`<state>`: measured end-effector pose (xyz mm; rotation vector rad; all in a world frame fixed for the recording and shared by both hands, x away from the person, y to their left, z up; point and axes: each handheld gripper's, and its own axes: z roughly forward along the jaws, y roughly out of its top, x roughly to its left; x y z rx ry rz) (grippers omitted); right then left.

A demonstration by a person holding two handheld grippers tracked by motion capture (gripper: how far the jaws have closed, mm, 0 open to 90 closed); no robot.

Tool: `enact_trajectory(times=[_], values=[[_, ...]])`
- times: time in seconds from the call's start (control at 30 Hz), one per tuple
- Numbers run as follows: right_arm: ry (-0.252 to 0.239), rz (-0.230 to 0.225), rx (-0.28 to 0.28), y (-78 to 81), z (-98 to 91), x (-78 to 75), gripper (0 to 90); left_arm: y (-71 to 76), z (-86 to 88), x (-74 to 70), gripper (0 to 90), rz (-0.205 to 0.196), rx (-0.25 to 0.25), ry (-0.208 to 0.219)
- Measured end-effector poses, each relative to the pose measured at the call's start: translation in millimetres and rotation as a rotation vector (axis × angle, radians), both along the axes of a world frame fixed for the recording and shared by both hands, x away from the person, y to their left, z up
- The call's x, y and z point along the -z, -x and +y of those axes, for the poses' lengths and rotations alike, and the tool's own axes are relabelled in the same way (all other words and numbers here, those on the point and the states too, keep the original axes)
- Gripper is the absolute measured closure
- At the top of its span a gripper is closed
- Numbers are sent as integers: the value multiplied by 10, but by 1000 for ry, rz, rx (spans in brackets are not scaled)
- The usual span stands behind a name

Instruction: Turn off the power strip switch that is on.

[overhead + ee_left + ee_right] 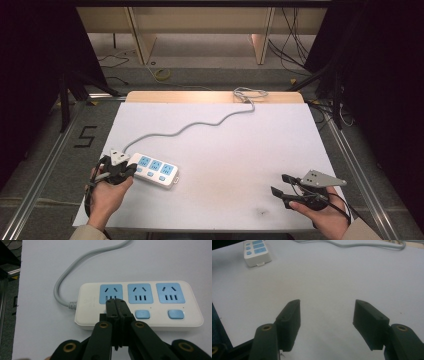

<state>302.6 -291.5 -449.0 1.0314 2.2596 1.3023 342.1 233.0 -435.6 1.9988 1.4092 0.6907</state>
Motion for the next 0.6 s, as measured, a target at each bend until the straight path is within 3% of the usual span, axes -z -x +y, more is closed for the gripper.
enact_trajectory(times=[0.6], values=[[4, 5, 0, -3, -2, 9, 394, -110, -6, -26, 898, 9, -8, -10]])
